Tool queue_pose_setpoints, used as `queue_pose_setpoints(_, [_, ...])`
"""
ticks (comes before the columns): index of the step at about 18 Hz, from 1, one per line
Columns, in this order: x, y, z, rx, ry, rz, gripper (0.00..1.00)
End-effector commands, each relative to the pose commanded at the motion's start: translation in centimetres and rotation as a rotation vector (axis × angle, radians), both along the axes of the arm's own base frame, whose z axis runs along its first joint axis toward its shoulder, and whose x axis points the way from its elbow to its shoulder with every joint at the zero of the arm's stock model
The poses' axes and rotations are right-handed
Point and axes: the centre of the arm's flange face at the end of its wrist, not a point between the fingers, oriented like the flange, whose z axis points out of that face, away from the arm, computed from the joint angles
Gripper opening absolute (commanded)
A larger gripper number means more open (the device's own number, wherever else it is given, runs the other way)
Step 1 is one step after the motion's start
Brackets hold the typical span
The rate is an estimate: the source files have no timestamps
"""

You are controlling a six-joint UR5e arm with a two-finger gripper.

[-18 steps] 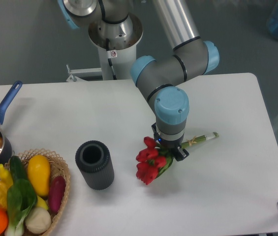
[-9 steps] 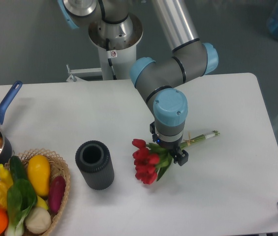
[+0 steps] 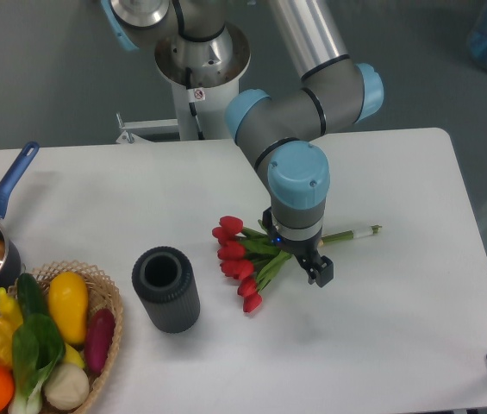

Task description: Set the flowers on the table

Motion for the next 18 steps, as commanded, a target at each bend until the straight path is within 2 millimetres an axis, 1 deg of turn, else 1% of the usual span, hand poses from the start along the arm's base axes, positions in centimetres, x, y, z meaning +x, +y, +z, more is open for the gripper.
queue_pose_setpoints(2, [0.0, -0.1, 1.1, 0.020, 0.016, 0.064, 1.00])
queue_pose_setpoints(6, [0.1, -0.1, 2.6, 0.038, 0.038, 0.099, 1.00])
queue_pose_setpoints(8, [0.2, -0.4, 4.1, 0.057, 0.057, 0.115, 1.00])
queue_pose_setpoints(9, [-0.1, -0.6, 5.5, 0.074, 0.081, 0.121, 1.00])
queue_pose_setpoints(10, [-0.5, -0.8, 7.5, 0.100, 0.114, 0.127, 1.00])
queue_pose_setpoints(11, [-1.2, -1.5, 9.2, 0.121, 0.138, 0.142, 1.00])
queue_pose_setpoints(12, [-1.9, -2.0, 10.4, 0.135, 0.154, 0.151, 1.00])
queue_pose_setpoints(16, [-1.6, -2.5, 13.8, 0.188, 0.218, 0.155, 1.00])
queue_pose_setpoints(18, [-2.1, -3.3, 14.5, 0.202, 0.235, 0.173, 1.00])
